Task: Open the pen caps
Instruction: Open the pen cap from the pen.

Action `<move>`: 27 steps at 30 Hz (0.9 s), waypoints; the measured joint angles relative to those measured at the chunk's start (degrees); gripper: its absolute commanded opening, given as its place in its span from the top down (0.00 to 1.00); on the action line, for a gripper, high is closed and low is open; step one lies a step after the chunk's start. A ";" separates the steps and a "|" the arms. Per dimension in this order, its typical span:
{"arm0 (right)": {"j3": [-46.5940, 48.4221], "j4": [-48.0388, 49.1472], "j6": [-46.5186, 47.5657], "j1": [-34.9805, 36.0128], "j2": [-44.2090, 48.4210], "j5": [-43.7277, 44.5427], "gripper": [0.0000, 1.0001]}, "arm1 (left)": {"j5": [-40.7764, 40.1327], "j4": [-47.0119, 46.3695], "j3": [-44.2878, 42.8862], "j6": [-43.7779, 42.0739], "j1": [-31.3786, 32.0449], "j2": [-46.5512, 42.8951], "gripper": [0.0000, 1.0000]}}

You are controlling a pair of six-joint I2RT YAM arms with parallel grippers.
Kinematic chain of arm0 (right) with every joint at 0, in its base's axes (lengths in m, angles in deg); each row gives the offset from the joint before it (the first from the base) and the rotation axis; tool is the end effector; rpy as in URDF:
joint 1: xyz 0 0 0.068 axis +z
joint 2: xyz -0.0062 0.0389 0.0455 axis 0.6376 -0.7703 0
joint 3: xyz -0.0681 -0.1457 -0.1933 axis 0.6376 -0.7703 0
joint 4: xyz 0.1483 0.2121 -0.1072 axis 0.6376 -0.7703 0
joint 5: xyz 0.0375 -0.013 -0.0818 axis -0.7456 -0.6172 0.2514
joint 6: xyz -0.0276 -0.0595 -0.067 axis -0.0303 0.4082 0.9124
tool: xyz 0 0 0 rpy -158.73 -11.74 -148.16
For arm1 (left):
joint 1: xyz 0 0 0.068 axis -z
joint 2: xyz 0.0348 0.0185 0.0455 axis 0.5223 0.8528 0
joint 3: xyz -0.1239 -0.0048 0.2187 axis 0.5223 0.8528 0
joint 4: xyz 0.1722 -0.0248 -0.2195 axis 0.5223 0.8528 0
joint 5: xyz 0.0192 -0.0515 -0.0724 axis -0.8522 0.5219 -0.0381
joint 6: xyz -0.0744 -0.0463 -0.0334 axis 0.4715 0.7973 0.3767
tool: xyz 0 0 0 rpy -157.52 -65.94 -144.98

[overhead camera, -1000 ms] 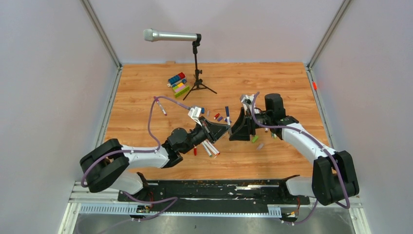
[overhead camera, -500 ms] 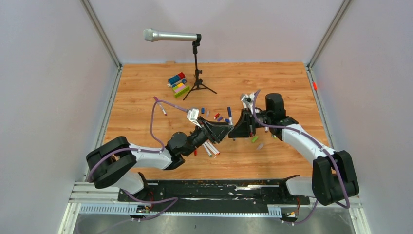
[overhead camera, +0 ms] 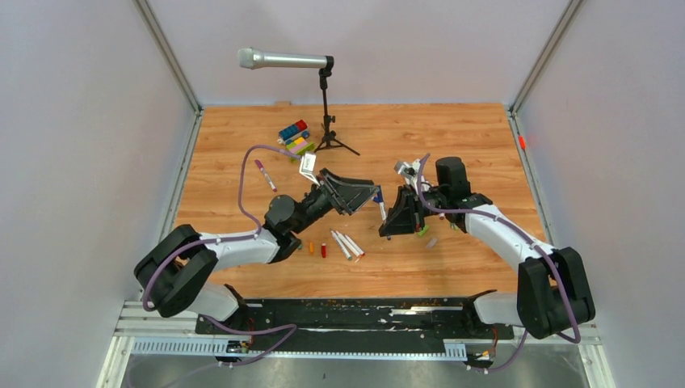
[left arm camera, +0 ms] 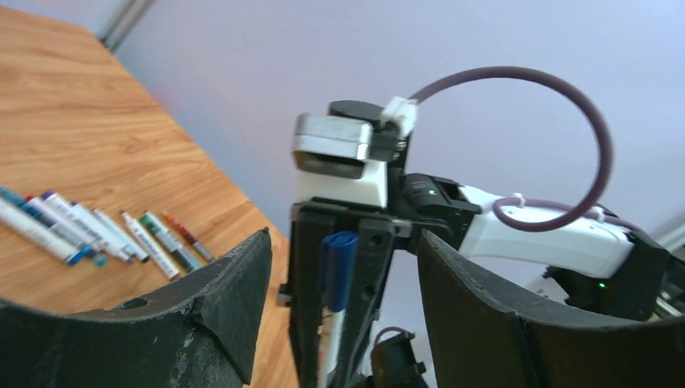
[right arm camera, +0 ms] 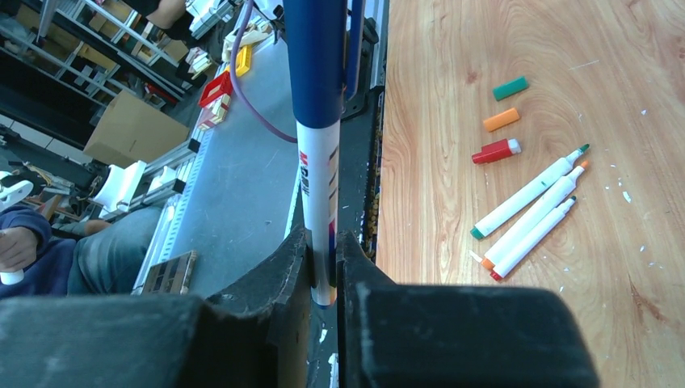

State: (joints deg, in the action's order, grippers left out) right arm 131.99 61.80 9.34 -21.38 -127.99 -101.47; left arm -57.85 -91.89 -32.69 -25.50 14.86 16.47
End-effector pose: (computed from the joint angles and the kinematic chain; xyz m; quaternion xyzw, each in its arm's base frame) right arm 0.2402 0.1673 0.2038 -0.3948 0.6228 0.6331 0.2355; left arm 0.2278 -0.2600 0.2409 0.0175 0.5735 -0.6729 0.4669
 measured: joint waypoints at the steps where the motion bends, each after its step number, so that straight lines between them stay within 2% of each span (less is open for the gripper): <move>1: 0.07 -0.26 0.28 0.07 -0.09 -0.02 1.00 | 0.96 -0.22 -0.92 0.31 0.02 0.17 0.33; 9: 0.33 -1.11 1.03 0.13 -0.87 0.02 1.00 | 4.66 -1.46 -2.45 3.23 0.02 4.35 0.48; 11: 0.33 -1.20 1.03 0.26 -0.87 0.02 1.00 | 5.16 -1.07 -2.56 3.91 0.02 5.31 0.64; 14: 0.35 -1.36 0.98 0.37 -1.05 0.42 1.00 | 6.05 -1.01 -3.21 4.74 0.02 5.92 0.99; 19: 0.94 -1.57 0.31 0.46 -1.97 0.48 1.00 | 5.55 0.17 -3.87 1.86 -0.22 5.49 1.00; 22: 0.96 1.77 -2.29 0.85 -2.64 0.87 1.00 | 2.23 4.59 -3.43 -1.95 -0.44 1.88 1.00; 24: 0.48 4.81 -4.59 2.45 -2.99 1.11 1.00 | -3.34 6.69 -2.69 -4.90 -0.98 -2.36 1.00; 27: -0.22 4.96 -5.20 4.94 -3.58 0.92 1.00 | -14.64 7.06 -2.89 -7.76 -8.39 -11.39 1.00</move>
State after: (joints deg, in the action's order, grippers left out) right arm 131.77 66.76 4.13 -16.44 -131.58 -100.56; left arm -72.50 -84.83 -35.58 -33.26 6.47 5.08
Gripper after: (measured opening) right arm 0.127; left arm 0.033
